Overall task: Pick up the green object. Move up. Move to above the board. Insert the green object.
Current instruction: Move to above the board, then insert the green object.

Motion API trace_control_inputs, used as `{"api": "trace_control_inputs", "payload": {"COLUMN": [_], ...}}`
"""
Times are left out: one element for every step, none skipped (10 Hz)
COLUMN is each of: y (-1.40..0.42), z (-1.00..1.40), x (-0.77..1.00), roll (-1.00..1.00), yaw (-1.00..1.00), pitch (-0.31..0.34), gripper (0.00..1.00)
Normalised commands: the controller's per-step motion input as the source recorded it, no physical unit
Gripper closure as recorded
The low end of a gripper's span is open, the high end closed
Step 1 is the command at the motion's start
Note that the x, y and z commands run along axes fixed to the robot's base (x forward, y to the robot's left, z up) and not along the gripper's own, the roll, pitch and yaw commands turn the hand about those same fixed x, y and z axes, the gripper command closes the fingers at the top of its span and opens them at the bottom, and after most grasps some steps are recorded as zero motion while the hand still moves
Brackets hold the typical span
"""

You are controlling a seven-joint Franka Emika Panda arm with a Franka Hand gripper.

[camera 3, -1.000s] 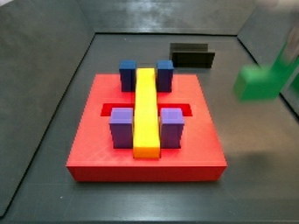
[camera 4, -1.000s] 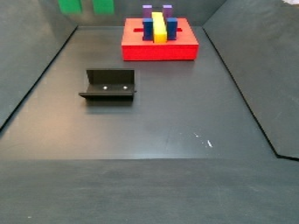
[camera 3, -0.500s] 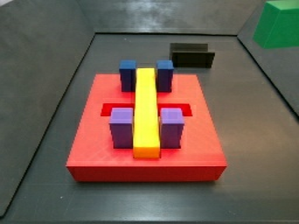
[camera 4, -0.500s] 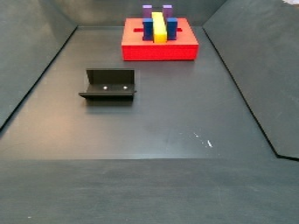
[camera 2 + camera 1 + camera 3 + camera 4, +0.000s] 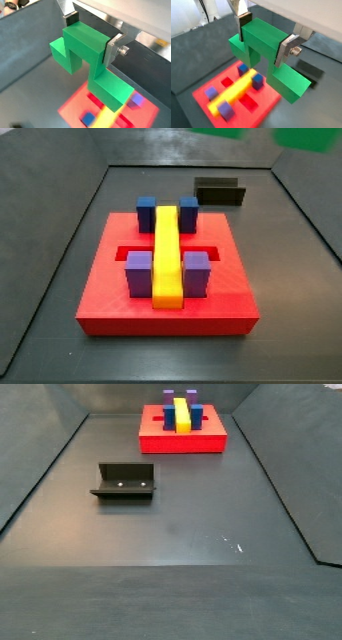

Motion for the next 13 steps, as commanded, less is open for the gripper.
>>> {"api": "trace_control_inputs", "payload": {"y": [0.35,0.36,0.22,0.10,0.00,-0.23,-0.45,-0.49,-0.50,-0.43,-0.29,-0.14,0.08], "z": [0.16,0.19,0.10,0.02,-0.09,-0.47,-0.83,-0.88,-0.78,-0.71,-0.68,-0.69,-0.82], "x": [-1.40,-1.40,-0.85,-0.35,0.00,0.00,0.00,0.03,0.15,0.34,0.54,0.57,0.45], "roll": [-0.12,-0.12,-0.11,-0.09,0.00,0.00,0.00,-0.07,-0.12,-0.16,-0.19,-0.20,-0.18], "yaw": [-0.02,-0.02,-0.01,-0.01,0.00,0.00,0.00,0.00,0.02,0.11,0.20,0.20,0.20], "pitch": [-0.219,-0.184,-0.133,-0.062,-0.010,-0.057,-0.021,-0.013,0.000,0.000,0.000,0.000,0.000], "gripper": [1.00,1.00,1.00,1.00,1.00,1.00,1.00,1.00,1.00,1.00,1.00,1.00,1.00]}}
